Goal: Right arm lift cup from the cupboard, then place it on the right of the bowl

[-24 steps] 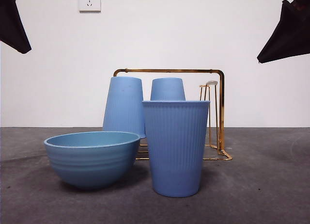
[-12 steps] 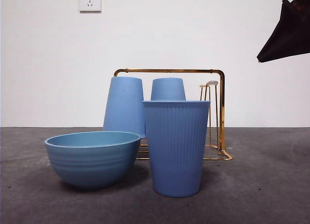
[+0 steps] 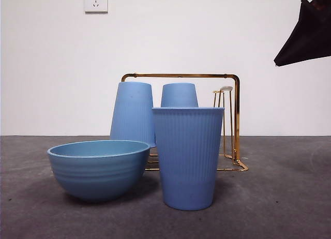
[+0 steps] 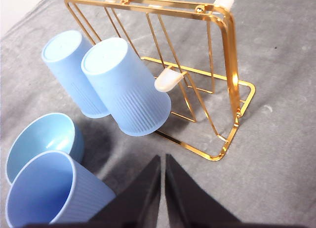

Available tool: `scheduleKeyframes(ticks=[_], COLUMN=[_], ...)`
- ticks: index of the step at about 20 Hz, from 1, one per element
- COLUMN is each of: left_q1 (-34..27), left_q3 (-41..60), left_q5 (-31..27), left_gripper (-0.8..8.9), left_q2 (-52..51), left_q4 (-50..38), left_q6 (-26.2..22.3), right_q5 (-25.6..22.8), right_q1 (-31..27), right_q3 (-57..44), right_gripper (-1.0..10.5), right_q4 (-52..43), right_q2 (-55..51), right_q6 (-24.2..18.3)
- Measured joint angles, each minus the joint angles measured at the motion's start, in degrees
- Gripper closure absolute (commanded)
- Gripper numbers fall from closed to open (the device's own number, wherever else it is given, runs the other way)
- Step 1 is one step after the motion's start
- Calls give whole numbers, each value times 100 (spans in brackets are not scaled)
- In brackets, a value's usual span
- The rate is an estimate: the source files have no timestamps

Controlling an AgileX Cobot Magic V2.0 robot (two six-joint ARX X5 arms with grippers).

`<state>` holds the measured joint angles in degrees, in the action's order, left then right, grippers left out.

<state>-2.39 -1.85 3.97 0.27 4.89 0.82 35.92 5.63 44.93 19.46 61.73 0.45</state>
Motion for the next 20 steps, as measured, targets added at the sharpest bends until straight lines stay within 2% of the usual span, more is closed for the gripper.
scheduleKeyframes(ticks=[5, 8, 11, 14, 16, 20], left_q1=[0, 0, 0, 0, 0, 0], left_q3=[0, 0, 0, 0, 0, 0], left_q5=[0, -2, 0, 0, 0, 0], left_gripper=[806, 806, 806, 806, 806, 806], left_q2=[0, 0, 0, 0, 0, 0], left_q4=[-4, 0, -2, 0, -2, 0], left_q6=[28, 31, 31, 31, 31, 31], right_q5=[-107, -841, -2004, -3121, -3720, -3895], right_q1=[17, 48, 227, 208, 79, -72], right_q3=[0, -131, -1246, -2800, -3545, -4247], right_gripper=[931, 931, 931, 931, 931, 931], right_q4=[-17, -192, -1156, -2155, -2168, -1926], right_q2=[-13, -505, -1709, -3421, -4522, -5748], right_q6=[-11, -461, -1139, -1333, -1346, -1285])
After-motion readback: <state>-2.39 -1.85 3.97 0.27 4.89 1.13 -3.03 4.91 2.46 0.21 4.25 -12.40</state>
